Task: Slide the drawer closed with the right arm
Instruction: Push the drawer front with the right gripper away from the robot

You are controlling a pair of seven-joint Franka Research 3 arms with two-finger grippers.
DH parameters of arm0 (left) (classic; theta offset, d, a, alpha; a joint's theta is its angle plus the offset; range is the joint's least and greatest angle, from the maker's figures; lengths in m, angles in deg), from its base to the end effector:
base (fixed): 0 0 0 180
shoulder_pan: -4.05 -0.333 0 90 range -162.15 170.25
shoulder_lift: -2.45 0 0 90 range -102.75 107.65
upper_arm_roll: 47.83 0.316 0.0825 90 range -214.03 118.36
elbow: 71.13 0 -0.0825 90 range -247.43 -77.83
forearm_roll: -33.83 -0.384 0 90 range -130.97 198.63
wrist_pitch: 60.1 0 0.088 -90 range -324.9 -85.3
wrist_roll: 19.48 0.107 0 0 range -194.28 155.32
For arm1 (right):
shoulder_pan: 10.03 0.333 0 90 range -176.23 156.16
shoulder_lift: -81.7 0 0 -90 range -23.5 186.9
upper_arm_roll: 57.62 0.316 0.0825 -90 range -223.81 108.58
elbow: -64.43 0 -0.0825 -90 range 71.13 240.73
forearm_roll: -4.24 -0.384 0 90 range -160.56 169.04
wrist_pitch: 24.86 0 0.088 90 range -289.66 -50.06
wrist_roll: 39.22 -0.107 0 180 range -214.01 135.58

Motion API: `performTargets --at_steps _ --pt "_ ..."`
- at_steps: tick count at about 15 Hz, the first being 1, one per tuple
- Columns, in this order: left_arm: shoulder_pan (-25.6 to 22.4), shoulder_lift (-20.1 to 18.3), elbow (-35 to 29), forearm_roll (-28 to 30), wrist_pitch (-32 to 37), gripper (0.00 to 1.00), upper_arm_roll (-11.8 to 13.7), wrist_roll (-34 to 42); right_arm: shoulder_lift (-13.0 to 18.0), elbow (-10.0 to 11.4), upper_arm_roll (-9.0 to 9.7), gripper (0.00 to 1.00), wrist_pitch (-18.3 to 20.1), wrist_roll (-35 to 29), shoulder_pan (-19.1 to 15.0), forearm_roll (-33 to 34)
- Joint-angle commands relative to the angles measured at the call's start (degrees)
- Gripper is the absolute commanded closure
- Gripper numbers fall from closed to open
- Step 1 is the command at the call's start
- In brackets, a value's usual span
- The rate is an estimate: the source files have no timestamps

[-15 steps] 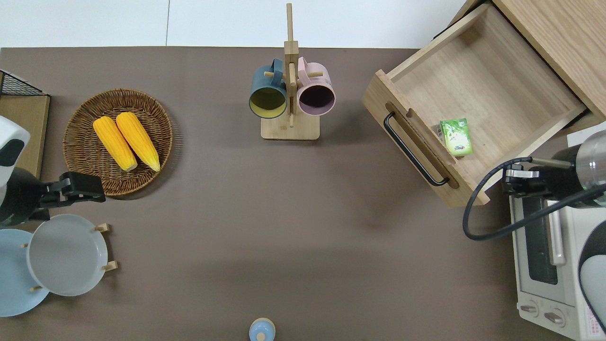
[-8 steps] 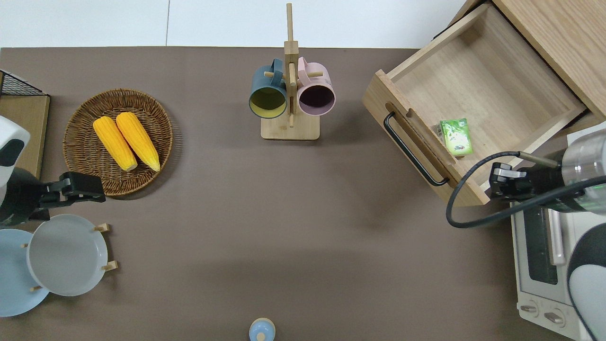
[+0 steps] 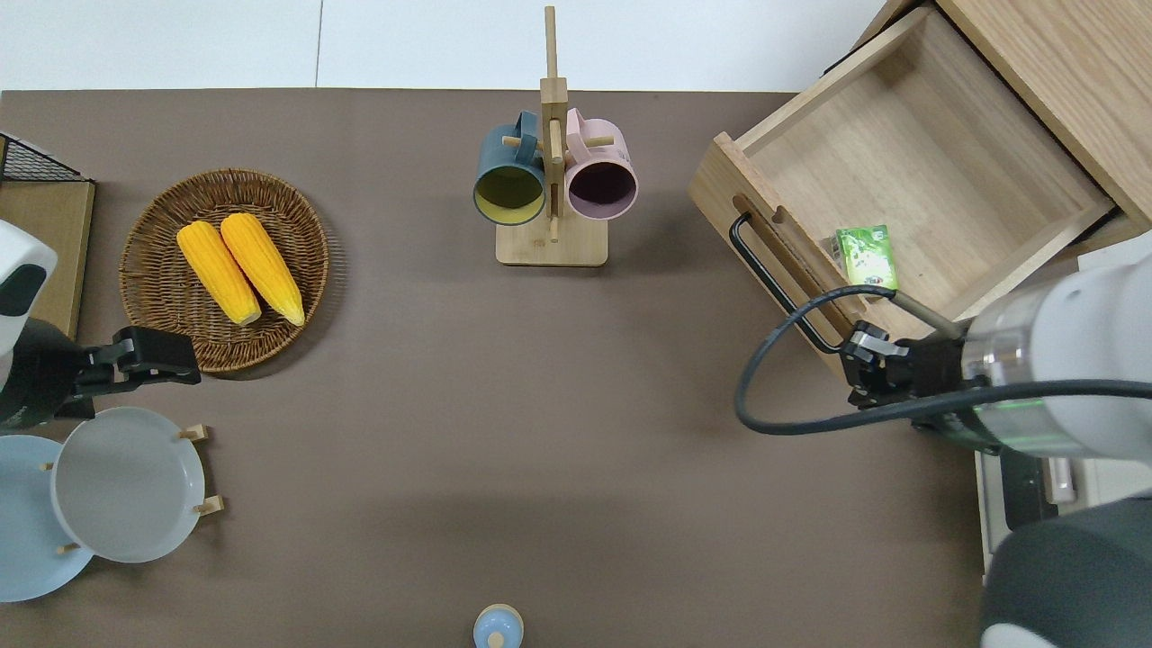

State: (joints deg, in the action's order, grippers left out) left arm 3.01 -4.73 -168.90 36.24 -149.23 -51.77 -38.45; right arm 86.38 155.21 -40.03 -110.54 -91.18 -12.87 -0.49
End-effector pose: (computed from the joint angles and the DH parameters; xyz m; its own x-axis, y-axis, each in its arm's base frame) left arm 0.5115 -0.0327 0.6261 0.9603 0.2768 -0.0352 0.2777 -0.9604 0.0233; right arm 0.5009 0.1492 0.6535 0.7986 -0.5996 -0.0522 -0.6014 -0.7985 -0.0269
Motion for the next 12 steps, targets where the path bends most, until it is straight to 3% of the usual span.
performTargets --at_steps 1,4,7,12 --pt "0.07 -0.47 0.21 0.05 0.97 0.01 0.25 0.51 0.42 5.89 -0.28 0.925 -8.60 -12.86 5.54 -1.42" --pt "0.07 -0.47 0.21 0.05 0.89 0.01 0.25 0.51 -0.63 8.09 -0.28 0.927 -12.83 -18.59 8.62 -1.25" --pt "0.07 -0.47 0.21 0.05 0.89 0.01 0.25 0.51 -2.82 11.60 -0.28 0.938 -19.85 -25.17 11.35 1.03" --pt "0.07 -0.47 0.21 0.05 0.89 0.01 0.25 0.51 -6.87 11.88 -0.28 0.988 -23.48 -29.07 11.45 4.98"
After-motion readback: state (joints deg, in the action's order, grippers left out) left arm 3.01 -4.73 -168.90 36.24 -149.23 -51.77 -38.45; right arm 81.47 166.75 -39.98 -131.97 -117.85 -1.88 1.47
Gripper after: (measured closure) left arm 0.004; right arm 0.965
